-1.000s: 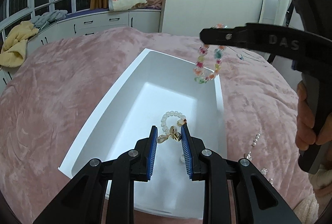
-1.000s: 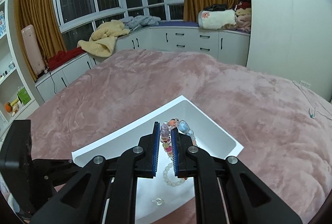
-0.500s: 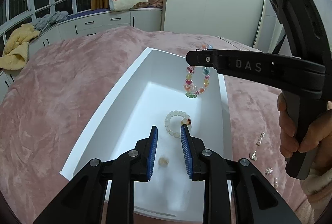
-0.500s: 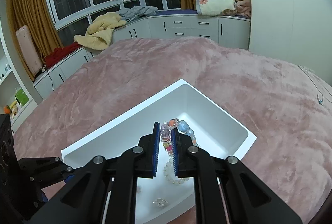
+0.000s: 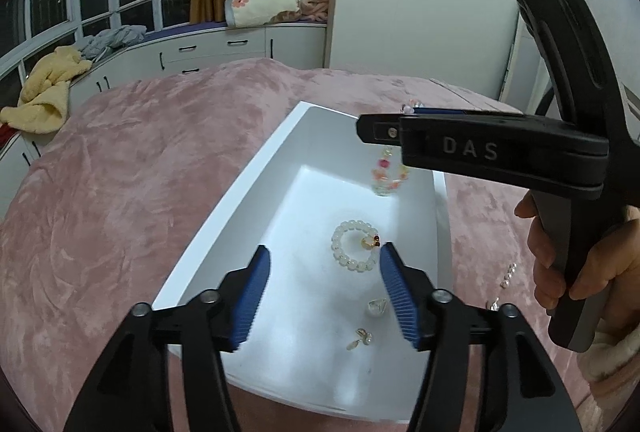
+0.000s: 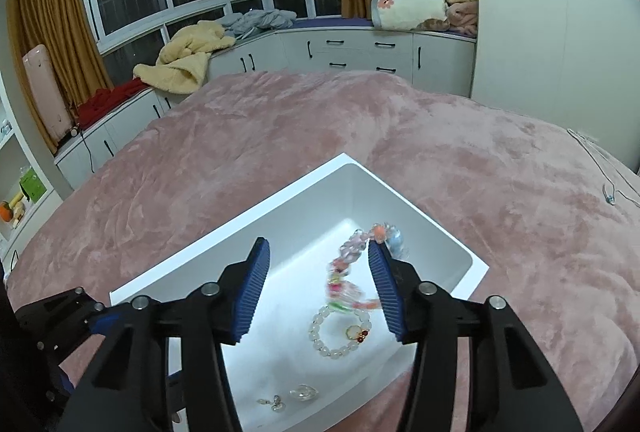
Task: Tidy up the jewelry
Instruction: 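Open the left tool then the right tool, dropping both items into the box, then move both tools back over the remaining earrings on the bed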
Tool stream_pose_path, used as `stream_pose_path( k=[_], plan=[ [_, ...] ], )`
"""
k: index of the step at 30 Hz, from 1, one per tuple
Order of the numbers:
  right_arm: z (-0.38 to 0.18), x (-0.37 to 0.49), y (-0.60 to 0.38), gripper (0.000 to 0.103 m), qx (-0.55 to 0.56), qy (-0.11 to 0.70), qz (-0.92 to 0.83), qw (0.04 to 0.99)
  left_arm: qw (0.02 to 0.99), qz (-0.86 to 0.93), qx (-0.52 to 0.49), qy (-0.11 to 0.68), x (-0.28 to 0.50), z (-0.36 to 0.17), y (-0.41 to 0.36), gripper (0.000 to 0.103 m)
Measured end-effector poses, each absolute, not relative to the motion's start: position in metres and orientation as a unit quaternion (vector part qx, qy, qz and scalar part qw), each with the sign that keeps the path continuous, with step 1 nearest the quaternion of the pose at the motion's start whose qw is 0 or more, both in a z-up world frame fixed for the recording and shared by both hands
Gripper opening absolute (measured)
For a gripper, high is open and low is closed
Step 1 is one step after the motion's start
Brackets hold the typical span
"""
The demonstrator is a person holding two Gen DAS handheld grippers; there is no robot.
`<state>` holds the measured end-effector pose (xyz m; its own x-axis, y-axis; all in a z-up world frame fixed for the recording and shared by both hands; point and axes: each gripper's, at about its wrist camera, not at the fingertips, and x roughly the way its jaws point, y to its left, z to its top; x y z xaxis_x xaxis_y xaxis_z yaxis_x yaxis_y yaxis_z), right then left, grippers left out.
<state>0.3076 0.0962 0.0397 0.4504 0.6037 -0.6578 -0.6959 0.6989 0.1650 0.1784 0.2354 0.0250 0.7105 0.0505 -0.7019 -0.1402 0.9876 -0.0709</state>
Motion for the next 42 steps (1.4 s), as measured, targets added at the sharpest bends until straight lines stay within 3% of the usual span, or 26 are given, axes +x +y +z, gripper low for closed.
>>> stream_pose_path(
  k=[5, 20, 27, 42],
  plan=[
    [0.052, 0.305, 0.09, 0.076, -0.052, 0.342, 0.38, 0.858, 0.925, 0.058, -0.067, 0.369, 0.173, 0.035, 0.238, 0.072],
    [0.096, 0.291, 0.048, 0.078, -0.031, 0.297, 0.378, 0.877, 0.934, 0.063, -0.069, 0.346, 0.156, 0.065, 0.229, 0.084],
    [0.111, 0.284, -0.014, 0.081, -0.024, 0.278, 0.344, 0.896, 0.94, 0.047, -0.062, 0.332, 0.148, 0.086, 0.208, 0.092],
    [0.084, 0.275, -0.16, 0.085, -0.005, 0.288, 0.253, 0.923, 0.946, -0.017, -0.048, 0.32, 0.143, 0.101, 0.129, 0.094]
  ],
)
